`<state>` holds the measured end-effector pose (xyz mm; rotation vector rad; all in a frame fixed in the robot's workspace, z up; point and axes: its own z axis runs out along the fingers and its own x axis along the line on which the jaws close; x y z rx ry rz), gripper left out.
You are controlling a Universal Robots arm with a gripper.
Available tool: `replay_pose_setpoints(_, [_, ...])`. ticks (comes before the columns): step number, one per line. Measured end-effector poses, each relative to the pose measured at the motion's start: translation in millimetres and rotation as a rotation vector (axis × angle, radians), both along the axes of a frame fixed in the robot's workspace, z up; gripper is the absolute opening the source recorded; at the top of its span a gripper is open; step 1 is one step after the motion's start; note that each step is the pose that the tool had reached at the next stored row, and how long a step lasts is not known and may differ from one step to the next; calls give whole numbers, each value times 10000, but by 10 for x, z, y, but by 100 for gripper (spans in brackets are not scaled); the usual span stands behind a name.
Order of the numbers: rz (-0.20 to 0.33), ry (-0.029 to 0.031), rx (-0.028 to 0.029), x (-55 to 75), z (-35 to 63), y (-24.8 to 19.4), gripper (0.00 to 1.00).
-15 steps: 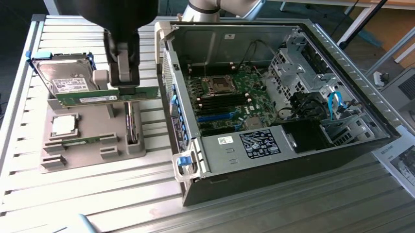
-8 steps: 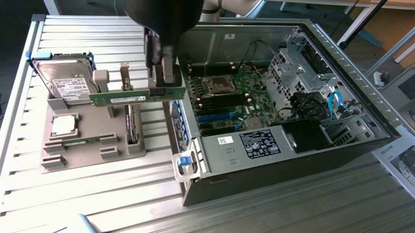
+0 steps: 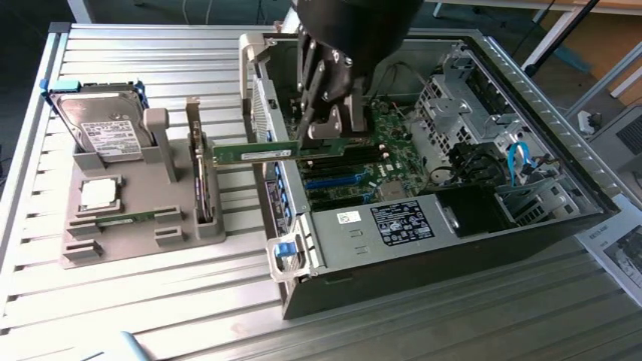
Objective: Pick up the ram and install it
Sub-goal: 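Pick up the ram and move it above insertion slot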
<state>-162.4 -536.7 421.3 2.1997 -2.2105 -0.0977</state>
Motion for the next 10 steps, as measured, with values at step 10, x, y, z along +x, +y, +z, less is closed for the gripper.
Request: replay_pose_setpoints(10, [-1,87,0,464,6,-82,12])
